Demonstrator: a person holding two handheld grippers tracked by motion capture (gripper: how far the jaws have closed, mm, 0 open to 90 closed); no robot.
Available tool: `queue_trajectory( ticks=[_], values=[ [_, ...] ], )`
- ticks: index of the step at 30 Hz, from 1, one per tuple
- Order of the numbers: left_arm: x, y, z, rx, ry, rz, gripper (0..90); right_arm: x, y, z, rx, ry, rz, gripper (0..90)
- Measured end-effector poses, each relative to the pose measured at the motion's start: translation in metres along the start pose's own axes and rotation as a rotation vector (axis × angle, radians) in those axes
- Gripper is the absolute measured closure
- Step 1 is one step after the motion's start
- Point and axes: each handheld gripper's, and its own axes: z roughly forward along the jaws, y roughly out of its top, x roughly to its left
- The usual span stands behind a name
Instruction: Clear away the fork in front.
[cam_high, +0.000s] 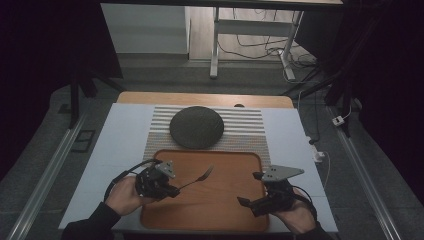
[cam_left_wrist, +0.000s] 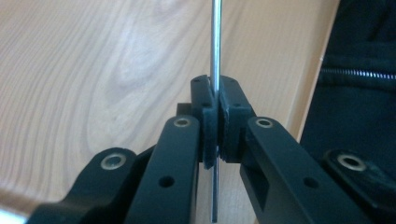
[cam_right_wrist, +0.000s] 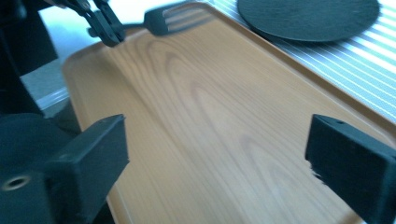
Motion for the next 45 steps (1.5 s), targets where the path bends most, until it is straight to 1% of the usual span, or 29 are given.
queue_trajectory(
  ticks=[3, 7, 10, 12, 14, 16, 20, 24, 28, 30, 33, 34, 36, 38, 39, 41, 43, 45],
  values=[
    [0.0, -0.003, -0.002, -0.016, 0.02, -0.07, 85.9, 0.001, -0.005, -0.007, -0.008, -0.041, 0.021, 0.3],
    [0.0, -0.011, -0.006, -0.037, 0.043, -0.156, 85.9, 0.001, -0.013, -0.016, -0.012, -0.092, 0.048, 0.0],
    [0.001, -0.016, -0.007, -0.039, 0.057, -0.215, 85.8, 0.001, -0.02, -0.023, -0.008, -0.135, 0.063, 0.0],
    [0.001, -0.019, -0.005, -0.037, 0.059, -0.251, 85.8, 0.0, -0.024, -0.027, -0.001, -0.149, 0.071, 0.0],
    [0.003, -0.02, -0.003, -0.025, 0.061, -0.281, 85.8, -0.001, -0.027, -0.031, 0.006, -0.183, 0.078, 0.0],
    [0.006, -0.021, 0.001, -0.01, 0.062, -0.311, 85.8, -0.001, -0.031, -0.035, 0.007, -0.198, 0.085, 0.0],
    [0.015, -0.024, 0.011, 0.039, 0.08, -0.387, 85.8, -0.001, -0.038, -0.04, 0.018, -0.213, 0.107, 0.0],
    [0.023, -0.025, 0.018, 0.09, 0.093, -0.44, 85.7, 0.001, -0.042, -0.043, 0.037, -0.223, 0.111, 0.0],
    [0.026, -0.025, 0.023, 0.13, 0.127, -0.466, 85.6, 0.001, -0.044, -0.044, 0.044, -0.233, 0.116, 0.0],
    [0.027, -0.024, 0.025, 0.15, 0.14, -0.475, 85.4, 0.0, -0.046, -0.045, 0.047, -0.239, 0.127, 0.0],
    [0.028, -0.026, 0.028, 0.169, 0.144, -0.487, 85.1, -0.001, -0.047, -0.048, 0.045, -0.25, 0.139, 0.0],
    [0.029, -0.027, 0.027, 0.162, 0.134, -0.492, 84.8, -0.001, -0.047, -0.049, 0.046, -0.255, 0.146, 0.0],
    [0.03, -0.029, 0.027, 0.155, 0.126, -0.497, 84.3, -0.002, -0.048, -0.05, 0.042, -0.257, 0.158, 0.0],
    [0.031, -0.03, 0.025, 0.142, 0.122, -0.498, 81.4, -0.002, -0.049, -0.051, 0.04, -0.257, 0.165, 0.0],
    [0.031, -0.03, 0.022, 0.127, 0.116, -0.496, 79.0, -0.002, -0.049, -0.052, 0.039, -0.257, 0.171, 0.0],
    [0.032, -0.029, 0.017, 0.089, 0.117, -0.487, 78.0, -0.002, -0.049, -0.053, 0.039, -0.257, 0.175, 0.0],
    [0.032, -0.027, 0.011, 0.046, 0.122, -0.476, 78.1, -0.003, -0.05, -0.053, 0.04, -0.258, 0.178, 0.0],
    [0.034, -0.023, 0.007, 0.018, 0.132, -0.461, 79.8, -0.003, -0.05, -0.052, 0.044, -0.259, 0.179, 0.0]
  ],
)
